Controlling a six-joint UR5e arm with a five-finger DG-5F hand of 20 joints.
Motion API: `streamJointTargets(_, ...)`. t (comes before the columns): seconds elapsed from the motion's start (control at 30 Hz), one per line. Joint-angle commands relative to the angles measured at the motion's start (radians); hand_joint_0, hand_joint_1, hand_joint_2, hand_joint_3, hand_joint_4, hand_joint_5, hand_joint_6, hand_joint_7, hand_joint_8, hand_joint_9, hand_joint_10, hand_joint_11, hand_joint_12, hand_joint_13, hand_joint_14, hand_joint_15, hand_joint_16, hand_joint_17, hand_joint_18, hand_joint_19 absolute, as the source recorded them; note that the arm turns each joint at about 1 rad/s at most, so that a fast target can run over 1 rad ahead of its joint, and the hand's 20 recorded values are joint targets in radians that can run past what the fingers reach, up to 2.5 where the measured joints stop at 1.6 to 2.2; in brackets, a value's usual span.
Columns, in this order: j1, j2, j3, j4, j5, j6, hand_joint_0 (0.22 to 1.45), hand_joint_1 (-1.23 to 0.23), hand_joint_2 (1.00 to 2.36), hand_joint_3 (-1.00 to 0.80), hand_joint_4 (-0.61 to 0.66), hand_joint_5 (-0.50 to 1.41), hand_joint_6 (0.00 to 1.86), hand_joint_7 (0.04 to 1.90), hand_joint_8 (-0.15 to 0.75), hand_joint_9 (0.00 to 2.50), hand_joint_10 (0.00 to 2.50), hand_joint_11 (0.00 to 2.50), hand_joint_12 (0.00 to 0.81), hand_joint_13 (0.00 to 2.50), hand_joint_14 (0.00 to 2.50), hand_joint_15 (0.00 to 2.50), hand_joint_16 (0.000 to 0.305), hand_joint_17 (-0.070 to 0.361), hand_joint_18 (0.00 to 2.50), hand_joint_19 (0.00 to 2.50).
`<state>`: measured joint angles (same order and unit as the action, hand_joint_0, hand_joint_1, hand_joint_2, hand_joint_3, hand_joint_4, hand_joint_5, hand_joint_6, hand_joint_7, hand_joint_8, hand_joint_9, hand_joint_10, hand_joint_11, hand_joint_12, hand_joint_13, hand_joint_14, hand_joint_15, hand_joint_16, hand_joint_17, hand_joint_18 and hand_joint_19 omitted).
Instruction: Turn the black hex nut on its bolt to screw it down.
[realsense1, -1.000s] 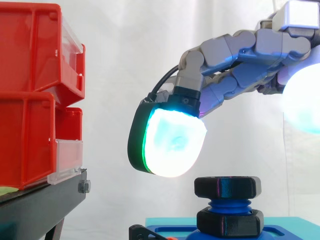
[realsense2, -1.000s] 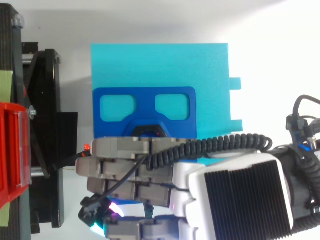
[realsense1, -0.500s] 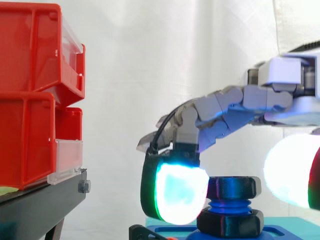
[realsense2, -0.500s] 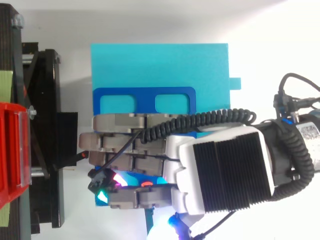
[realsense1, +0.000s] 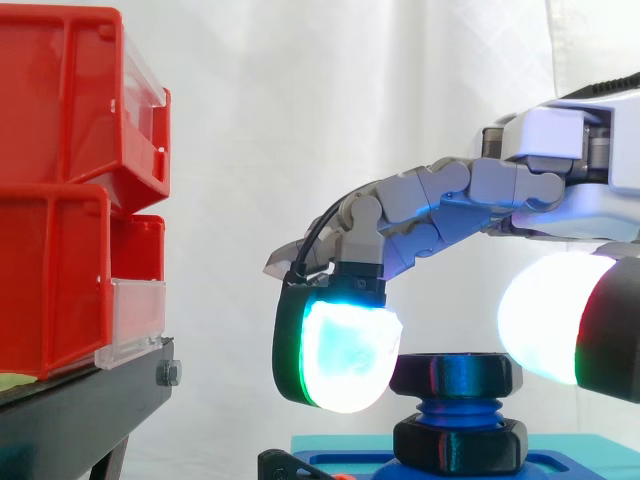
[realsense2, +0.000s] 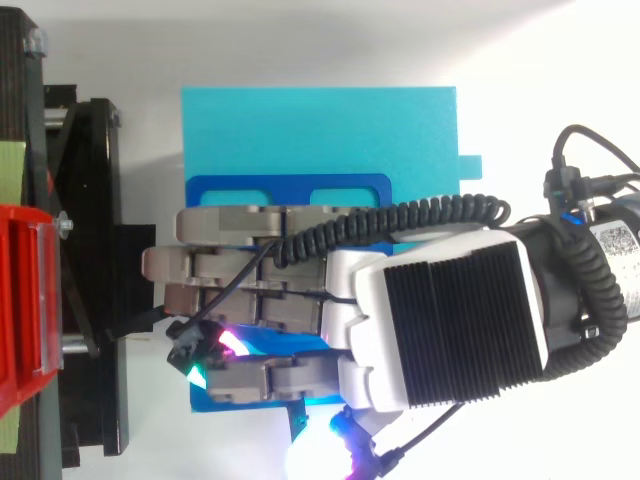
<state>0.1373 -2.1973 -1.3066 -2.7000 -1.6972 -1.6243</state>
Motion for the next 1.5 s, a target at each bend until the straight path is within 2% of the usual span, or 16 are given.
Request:
streamJointTargets(0.0,-0.005,-0.001,0.001,0.002,-0.001,-0.017,0.45,-0.28,1.00,-0.50,0.15,-0.08,0.50,1.20,0.225,0.47,0.00,0.04,0.377,0.28,0.00,0.00,0.045,0.101,0.10,0.24)
streamJointTargets(0.2,-0.018,-0.001,0.000,0.012,-0.012,-0.029,0.45,-0.18,1.00,-0.50,0.11,-0.06,0.50,1.34,0.222,0.48,0.00,0.03,0.370,0.28,0.00,0.00,0.046,0.103,0.10,0.23)
streamJointTargets(0.3,-0.025,-0.001,0.000,0.012,-0.032,-0.034,0.45,-0.14,1.00,-0.50,0.12,-0.06,0.51,1.36,0.224,0.49,0.00,0.03,0.370,0.29,0.00,0.00,0.046,0.104,0.10,0.24)
streamJointTargets(0.57,-0.045,-0.001,0.000,0.014,-0.058,-0.034,0.44,-0.17,1.00,-0.50,0.13,-0.06,0.50,1.34,0.224,0.49,0.00,0.04,0.372,0.28,0.00,0.00,0.047,0.106,0.11,0.24)
streamJointTargets(1.07,-0.073,-0.001,0.000,0.011,-0.111,-0.042,0.45,-0.17,1.00,-0.50,0.12,-0.05,0.50,1.38,0.224,0.52,0.00,0.04,0.368,0.30,0.00,0.00,0.047,0.105,0.12,0.23)
streamJointTargets(1.27,-0.099,-0.001,0.000,0.008,-0.145,-0.042,0.45,-0.17,1.00,-0.50,0.12,-0.05,0.50,1.38,0.225,0.53,0.00,0.04,0.370,0.30,0.00,0.00,0.047,0.105,0.12,0.23)
streamJointTargets(1.37,-0.120,-0.001,0.000,0.008,-0.177,-0.042,0.45,-0.17,1.00,-0.50,0.12,-0.05,0.50,1.38,0.224,0.53,0.00,0.04,0.369,0.30,0.00,0.00,0.047,0.105,0.12,0.22)
streamJointTargets(1.47,-0.134,-0.001,0.000,0.008,-0.202,-0.042,0.45,-0.17,1.00,-0.50,0.12,-0.05,0.50,1.38,0.225,0.53,0.00,0.03,0.370,0.30,0.00,0.00,0.047,0.105,0.13,0.22)
